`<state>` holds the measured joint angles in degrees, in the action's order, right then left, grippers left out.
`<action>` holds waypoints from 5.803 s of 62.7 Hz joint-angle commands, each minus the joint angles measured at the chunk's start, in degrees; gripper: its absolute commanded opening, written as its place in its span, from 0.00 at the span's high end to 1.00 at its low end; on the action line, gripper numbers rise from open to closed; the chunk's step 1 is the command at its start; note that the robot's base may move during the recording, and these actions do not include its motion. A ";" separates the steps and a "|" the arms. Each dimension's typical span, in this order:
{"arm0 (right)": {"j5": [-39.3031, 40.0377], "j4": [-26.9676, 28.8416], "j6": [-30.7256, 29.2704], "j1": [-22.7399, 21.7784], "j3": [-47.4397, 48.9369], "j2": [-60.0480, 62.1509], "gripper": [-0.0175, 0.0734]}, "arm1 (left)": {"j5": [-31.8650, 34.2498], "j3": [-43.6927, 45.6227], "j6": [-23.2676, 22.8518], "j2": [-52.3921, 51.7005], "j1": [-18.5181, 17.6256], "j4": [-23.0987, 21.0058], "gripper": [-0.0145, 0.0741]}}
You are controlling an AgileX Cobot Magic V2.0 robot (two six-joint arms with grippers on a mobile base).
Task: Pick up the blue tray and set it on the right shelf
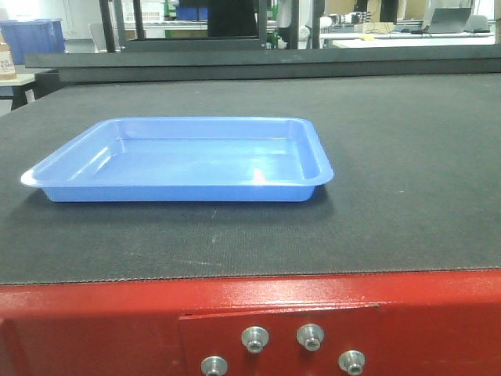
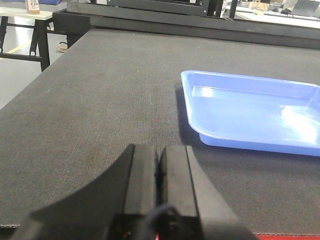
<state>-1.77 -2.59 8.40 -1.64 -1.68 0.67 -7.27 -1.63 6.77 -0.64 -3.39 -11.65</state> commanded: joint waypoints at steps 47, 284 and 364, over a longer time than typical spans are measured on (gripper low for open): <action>7.33 0.12 -0.37 0.05 1.33 1.09 0.74 | 4.62 -1.58 0.05 -0.87 -0.15 -0.65 0.89; -45.07 2.28 11.45 24.55 104.37 -118.18 0.73 | -41.01 96.16 -11.21 112.51 -8.20 10.14 0.89; -54.55 -7.28 12.10 33.76 84.94 -70.01 0.73 | -69.04 95.73 -10.75 77.08 -8.30 6.87 0.89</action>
<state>-56.16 -4.87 22.56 32.41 81.90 -73.56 -72.76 92.62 -4.62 78.41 -11.93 -8.30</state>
